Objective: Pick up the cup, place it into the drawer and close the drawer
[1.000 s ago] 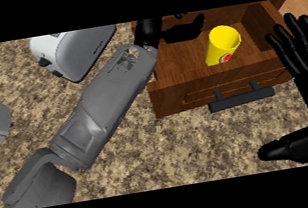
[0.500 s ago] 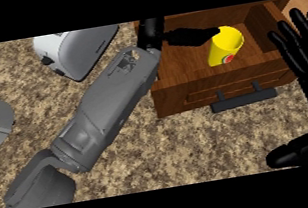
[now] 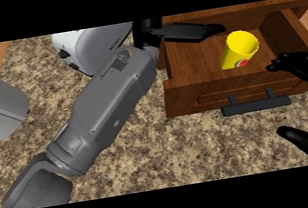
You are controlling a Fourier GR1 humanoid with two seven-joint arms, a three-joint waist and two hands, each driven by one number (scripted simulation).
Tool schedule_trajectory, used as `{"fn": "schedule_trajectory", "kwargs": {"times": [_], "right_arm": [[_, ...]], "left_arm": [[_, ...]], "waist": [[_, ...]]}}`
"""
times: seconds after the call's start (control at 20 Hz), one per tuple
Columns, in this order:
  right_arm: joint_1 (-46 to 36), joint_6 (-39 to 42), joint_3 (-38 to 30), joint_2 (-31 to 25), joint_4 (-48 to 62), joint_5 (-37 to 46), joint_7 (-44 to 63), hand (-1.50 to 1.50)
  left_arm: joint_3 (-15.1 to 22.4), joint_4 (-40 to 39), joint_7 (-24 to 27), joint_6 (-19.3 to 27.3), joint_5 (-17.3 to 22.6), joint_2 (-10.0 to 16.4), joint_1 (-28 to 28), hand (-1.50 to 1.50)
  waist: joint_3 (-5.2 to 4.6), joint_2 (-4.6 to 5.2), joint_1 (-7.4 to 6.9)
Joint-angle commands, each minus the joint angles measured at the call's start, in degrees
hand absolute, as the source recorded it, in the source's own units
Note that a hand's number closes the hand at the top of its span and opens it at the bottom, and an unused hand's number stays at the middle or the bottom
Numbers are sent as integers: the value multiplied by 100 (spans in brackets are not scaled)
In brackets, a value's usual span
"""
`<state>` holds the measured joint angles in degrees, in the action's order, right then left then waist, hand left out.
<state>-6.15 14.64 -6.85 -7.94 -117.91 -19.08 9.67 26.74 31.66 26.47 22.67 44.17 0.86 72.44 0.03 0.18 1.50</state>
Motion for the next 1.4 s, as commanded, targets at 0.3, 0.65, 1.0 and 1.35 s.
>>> {"fn": "schedule_trajectory", "kwargs": {"times": [0.3,0.65,1.0,1.35], "right_arm": [[443,851,61,-737,-161,762,-321,150],[391,702,408,-798,-252,1520,77,150],[660,668,763,-705,480,2737,-792,150],[205,478,1454,-1420,1145,4666,-1603,150]], "left_arm": [[-344,1707,-587,229,132,912,-1131,-150],[-271,3714,-948,360,112,1807,-2861,-150],[-661,4972,-995,-169,283,2554,-4432,-150],[-851,5219,-691,-636,323,2800,-5310,-150]], "waist": [[-3,-81,-288],[-5,-87,-359],[-1,-38,-280],[0,-21,-316]]}}
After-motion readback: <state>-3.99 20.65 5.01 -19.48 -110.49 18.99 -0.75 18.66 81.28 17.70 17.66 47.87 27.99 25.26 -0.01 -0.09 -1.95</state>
